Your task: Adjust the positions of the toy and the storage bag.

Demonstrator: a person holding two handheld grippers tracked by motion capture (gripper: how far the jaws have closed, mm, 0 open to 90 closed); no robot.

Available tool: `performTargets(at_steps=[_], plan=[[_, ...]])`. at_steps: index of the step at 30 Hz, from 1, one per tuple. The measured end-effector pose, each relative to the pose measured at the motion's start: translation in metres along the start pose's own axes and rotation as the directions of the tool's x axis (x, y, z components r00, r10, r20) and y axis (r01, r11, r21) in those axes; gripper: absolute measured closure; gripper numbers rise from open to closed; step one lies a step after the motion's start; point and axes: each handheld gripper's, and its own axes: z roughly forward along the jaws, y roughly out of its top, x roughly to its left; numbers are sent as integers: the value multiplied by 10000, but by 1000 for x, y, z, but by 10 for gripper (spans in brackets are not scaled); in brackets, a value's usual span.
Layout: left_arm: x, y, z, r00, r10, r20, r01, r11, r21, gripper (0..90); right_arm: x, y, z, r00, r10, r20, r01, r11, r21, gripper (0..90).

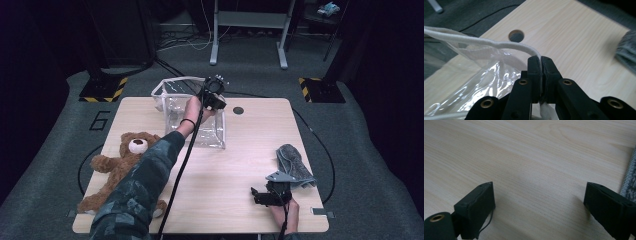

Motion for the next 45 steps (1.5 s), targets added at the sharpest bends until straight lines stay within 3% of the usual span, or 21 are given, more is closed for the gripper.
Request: performTargets(at_steps=[5, 8, 11, 13, 17, 22, 28, 31, 33, 36, 37, 39, 44, 45], plan=[[-3, -1, 0, 9999, 158, 25, -158, 9998, -79, 810, 0, 0, 0, 10000, -3, -1, 3, 10000, 3, 91], [2, -4, -6, 9997, 149, -174, -150, 9999, -72, 602, 0, 0, 0, 10000, -1, 0, 1, 10000, 1, 91], [12, -11, -18, 9992, -220, -322, 208, 9991, -376, 421, 0, 0, 0, 10000, 5, -2, -5, 10000, 4, 91], [20, -16, -27, 9986, -399, -342, 379, 9977, -571, 355, 1, 0, 0, 10000, 85, 49, -85, 10000, -29, 91], [36, -30, -48, 9966, -583, -590, 531, 9949, -861, 286, 0, 0, 0, 10000, 47, 74, -47, 10000, 5, 89], [61, -51, -73, 9873, -1289, -924, 1174, 9858, -1204, 217, 1, 0, 0, 9995, 276, 165, -277, 9996, 43, 86], [93, -78, -98, 9720, -1858, -1438, 1648, 9754, -1463, 211, 2, 7, 3, 9995, 296, 95, -297, 9995, 77, 82], [105, -90, -101, 9646, -2062, -1642, 1859, 9739, -1306, 244, 9, 23, 6, 9999, -49, 160, 49, 10000, 3, 105], [113, -100, -98, 9562, -2268, -1853, 2085, 9714, -1132, 244, 12, 40, 8, 9993, -363, 71, 364, 9991, -225, 134], [123, -108, -93, 9454, -2718, -1800, 2592, 9615, -907, 246, 14, 62, 18, 9983, -581, -45, 579, 9975, -411, 142], [127, -111, -92, 9438, -2824, -1715, 2719, 9588, -829, 254, 14, 70, 23, 9969, -779, -123, 773, 9961, -420, 145], [131, -114, -91, 9390, -2941, -1785, 2836, 9554, -821, 266, 14, 83, 33, 9976, -628, -299, 612, 9969, -497, 170], [139, -121, -88, 9368, -3051, -1710, 2991, 9523, -605, 337, 18, 115, 57, 9945, -683, -791, 622, 9950, -777, 260], [140, -122, -87, 9336, -3142, -1721, 3080, 9493, -628, 339, 20, 123, 62, 9938, -742, -823, 680, 9948, -752, 273]])
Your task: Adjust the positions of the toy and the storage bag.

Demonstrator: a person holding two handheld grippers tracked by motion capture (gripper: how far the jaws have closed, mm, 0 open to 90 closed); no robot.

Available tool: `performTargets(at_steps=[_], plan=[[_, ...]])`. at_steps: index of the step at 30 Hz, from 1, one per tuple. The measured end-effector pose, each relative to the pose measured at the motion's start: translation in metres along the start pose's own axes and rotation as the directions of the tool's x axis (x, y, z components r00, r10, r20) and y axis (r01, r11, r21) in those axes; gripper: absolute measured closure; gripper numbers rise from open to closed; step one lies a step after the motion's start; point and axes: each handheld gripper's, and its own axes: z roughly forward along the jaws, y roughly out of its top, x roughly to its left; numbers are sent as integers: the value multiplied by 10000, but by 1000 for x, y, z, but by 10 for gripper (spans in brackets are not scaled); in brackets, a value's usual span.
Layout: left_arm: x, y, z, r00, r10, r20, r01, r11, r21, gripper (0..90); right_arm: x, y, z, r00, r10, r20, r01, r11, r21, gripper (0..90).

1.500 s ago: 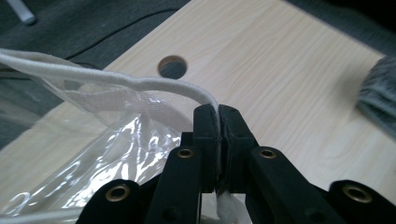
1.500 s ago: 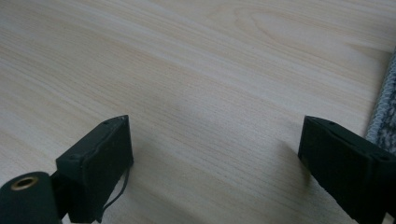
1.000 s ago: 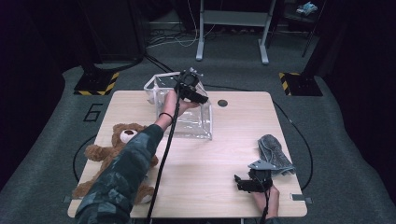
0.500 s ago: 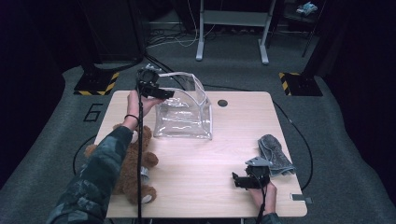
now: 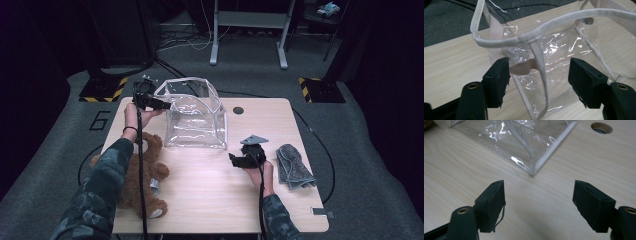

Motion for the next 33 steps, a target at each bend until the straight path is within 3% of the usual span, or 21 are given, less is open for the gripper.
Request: performTargets(at_steps=[2, 4, 7, 10, 11, 14, 16, 18, 22, 23, 29, 33], plan=[[0, -4, 3, 9996, 276, -41, -276, 9996, -80, 394, 1, 8, 9, 10000, -62, -65, 62, 10000, -76, 301], [0, -8, 10, 9996, 298, -30, -297, 9995, 111, 417, 4, 17, 20, 9997, -225, -14, 224, 9996, -168, 343], [1, -11, 16, 9993, -37, 360, 23, 9992, 408, 484, 6, 26, 33, 9998, -192, -73, 192, 9998, -25, 373], [-1, -10, 19, 9987, -3, 509, -21, 9989, 460, 572, 9, 31, 45, 9979, -625, 182, 623, 9980, 120, 425], [-2, -10, 20, 9989, 70, 468, -93, 9987, 496, 592, 12, 33, 49, 9979, -558, 343, 549, 9981, 270, 441], [-6, -10, 21, 9985, -6, 544, -19, 9989, 466, 668, 14, 36, 57, 9957, -676, 627, 658, 9974, 307, 550], [-8, -9, 23, 9992, -2, 397, -18, 9987, 519, 734, 16, 37, 60, 9960, -698, 557, 685, 9973, 247, 656], [-8, -11, 23, 9996, -6, 269, -4, 9992, 402, 807, 18, 37, 60, 9955, -780, 546, 767, 9967, 265, 754], [-6, -15, 22, 9985, -370, 398, 363, 9992, 176, 854, 20, 38, 57, 9937, -831, 758, 808, 9962, 323, 839], [-7, -16, 22, 9985, -373, 409, 367, 9992, 156, 856, 18, 38, 55, 9929, -980, 676, 954, 9946, 402, 846], [-17, -18, 19, 9979, -208, 619, 194, 9996, 221, 858, 14, 34, 46, 9954, -709, 646, 678, 9965, 497, 862], [-29, -20, 16, 9974, 33, 724, -47, 9998, 181, 858, 8, 27, 35, 9987, -285, 431, 262, 9982, 536, 862]])
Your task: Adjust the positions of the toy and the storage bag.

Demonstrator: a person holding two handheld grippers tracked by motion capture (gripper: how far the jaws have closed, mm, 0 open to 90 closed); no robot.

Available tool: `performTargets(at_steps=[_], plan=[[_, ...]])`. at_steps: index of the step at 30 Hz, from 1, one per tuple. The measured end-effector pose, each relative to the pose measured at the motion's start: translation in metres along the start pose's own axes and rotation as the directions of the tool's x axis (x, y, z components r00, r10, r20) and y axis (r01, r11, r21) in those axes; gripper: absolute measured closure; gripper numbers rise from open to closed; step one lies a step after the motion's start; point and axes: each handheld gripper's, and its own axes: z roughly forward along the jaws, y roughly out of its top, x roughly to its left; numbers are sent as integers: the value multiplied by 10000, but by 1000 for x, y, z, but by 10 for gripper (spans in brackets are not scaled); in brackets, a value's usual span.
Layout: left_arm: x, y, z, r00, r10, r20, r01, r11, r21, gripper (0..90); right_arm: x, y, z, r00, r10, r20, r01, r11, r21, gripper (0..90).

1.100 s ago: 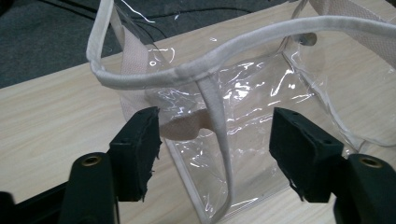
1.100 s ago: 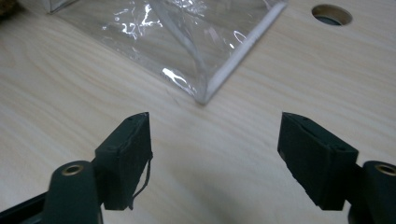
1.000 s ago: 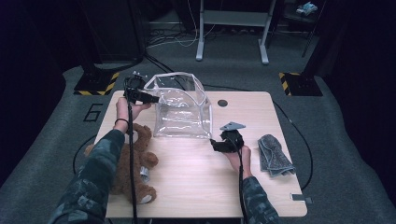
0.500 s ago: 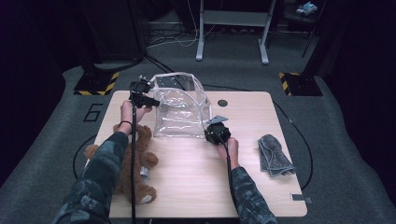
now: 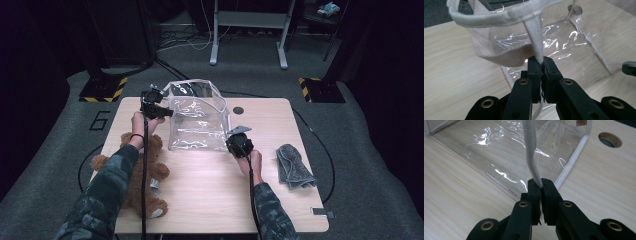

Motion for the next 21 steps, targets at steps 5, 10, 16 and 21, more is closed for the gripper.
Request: performTargets(at_steps=[5, 10, 16, 21], plan=[[-14, -4, 0, 9996, 0, 294, -1, 10000, 47, 858, -5, -13, -16, 10000, 2, -1, -2, 9999, 149, 862], [-34, -9, -3, 9991, 313, 294, -315, 9995, 60, 858, -9, -26, -30, 9999, 39, -97, -37, 9998, 170, 863], [-47, -19, -8, 9980, 281, 559, -286, 9996, 88, 858, -10, -39, -45, 9998, 70, -169, -66, 9997, 228, 863], [-57, -28, -14, 9956, 397, 849, -407, 9991, 101, 856, -12, -50, -56, 9993, 154, -334, -146, 9996, 227, 849]])
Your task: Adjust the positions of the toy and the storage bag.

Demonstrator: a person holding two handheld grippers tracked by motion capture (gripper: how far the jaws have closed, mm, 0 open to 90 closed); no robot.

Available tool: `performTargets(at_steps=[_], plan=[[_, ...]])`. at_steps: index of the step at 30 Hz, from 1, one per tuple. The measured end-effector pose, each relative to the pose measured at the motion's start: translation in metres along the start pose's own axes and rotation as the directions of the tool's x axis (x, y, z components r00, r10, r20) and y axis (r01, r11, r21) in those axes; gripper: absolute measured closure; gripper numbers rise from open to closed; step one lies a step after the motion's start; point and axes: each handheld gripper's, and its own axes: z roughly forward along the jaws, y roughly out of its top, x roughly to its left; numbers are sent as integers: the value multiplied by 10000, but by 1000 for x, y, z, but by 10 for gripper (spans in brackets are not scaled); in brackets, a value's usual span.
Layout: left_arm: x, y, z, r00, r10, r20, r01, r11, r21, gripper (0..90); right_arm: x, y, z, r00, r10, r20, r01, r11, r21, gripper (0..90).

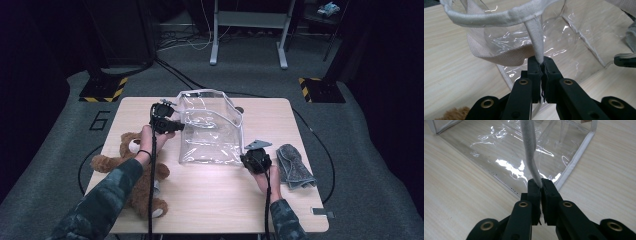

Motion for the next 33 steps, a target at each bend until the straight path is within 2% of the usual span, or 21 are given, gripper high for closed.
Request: performTargets(at_steps=[1, 2, 3, 4, 6, 9, 13, 17, 21, 22, 23, 28, 31, 33], plan=[[-1, -1, -1, 9999, 14, 124, -14, 10000, 31, 854, -2, -2, -2, 10000, -48, -54, 48, 10000, -30, 827], [-3, -2, -2, 9998, 17, 208, -17, 10000, 0, 847, -3, -4, -4, 9999, 136, -105, -136, 9999, -26, 809], [-4, -2, -4, 9996, 21, 295, -22, 10000, 3, 816, -6, -6, -7, 9999, -9, -157, 8, 9999, -113, 773], [-4, -2, -6, 9996, 91, 252, -92, 10000, 8, 734, -7, -5, -9, 9997, 164, -156, -167, 9997, -162, 721], [-2, 0, -12, 9998, 90, 160, -89, 9999, -54, 607, -11, -4, -14, 9993, 189, -319, -197, 9996, -225, 692], [2, 4, -21, 10000, -19, -46, 17, 9996, -279, 478, -15, 1, -23, 9989, 268, -386, -280, 9992, -297, 648], [10, 10, -32, 9996, -261, -64, 257, 9981, -557, 387, -21, 11, -36, 9983, 349, -468, -374, 9978, -539, 617], [18, 16, -39, 9995, -325, -28, 321, 9964, -784, 345, -28, 21, -59, 9968, 468, -656, -535, 9930, -1049, 548], [24, 24, -43, 9983, -579, -116, 563, 9923, -1106, 317, -35, 37, -80, 9979, 465, -460, -526, 9884, -1422, 505], [27, 27, -43, 9969, -763, -195, 733, 9898, -1220, 312, -37, 41, -82, 9982, 451, -394, -505, 9878, -1475, 503], [29, 30, -44, 9966, -764, -298, 721, 9893, -1269, 303, -39, 47, -86, 9985, 439, -314, -484, 9863, -1578, 504], [39, 44, -37, 9923, -1041, -674, 949, 9873, -1275, 292, -45, 78, -95, 9989, 448, -140, -466, 9825, -1806, 519], [44, 51, -30, 9887, -1223, -865, 1129, 9879, -1066, 292, -48, 96, -94, 9992, 374, -137, -393, 9820, -1847, 544], [44, 54, -25, 9873, -1196, -1043, 1087, 9885, -1049, 297, -47, 112, -90, 9990, 399, -221, -432, 9827, -1800, 541]])
